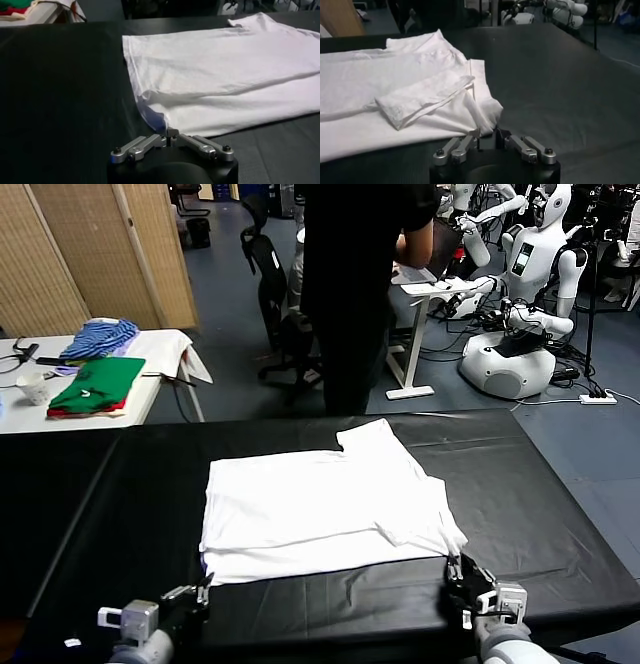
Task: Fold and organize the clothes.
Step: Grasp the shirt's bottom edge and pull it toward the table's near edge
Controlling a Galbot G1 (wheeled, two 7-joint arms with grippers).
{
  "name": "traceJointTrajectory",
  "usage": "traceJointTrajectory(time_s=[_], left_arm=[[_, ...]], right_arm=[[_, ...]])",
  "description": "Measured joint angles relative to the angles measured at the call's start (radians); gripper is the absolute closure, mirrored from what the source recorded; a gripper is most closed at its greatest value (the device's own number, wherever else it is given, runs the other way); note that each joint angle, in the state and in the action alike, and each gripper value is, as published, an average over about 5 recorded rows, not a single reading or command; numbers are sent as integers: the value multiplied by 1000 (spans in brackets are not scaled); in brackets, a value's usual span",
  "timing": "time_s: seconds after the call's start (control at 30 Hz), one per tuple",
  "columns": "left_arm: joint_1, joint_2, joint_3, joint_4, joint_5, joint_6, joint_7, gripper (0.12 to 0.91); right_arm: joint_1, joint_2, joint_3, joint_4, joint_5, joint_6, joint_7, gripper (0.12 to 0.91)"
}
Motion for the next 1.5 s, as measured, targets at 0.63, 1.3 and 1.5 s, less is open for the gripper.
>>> traceJointTrajectory(time_s=[0.63, 1.3, 1.5], left_arm=[[53, 26, -18, -46, 6, 49, 10, 883], [140, 53, -62, -117, 41, 60, 47, 883], [157, 52, -68, -136, 51, 59, 63, 883]], right_arm=[[-96, 19, -5, 118, 0, -112, 68, 883], [-206, 28, -24, 233, 1, -118, 108, 883], [-222, 28, -34, 237, -1, -118, 113, 883]])
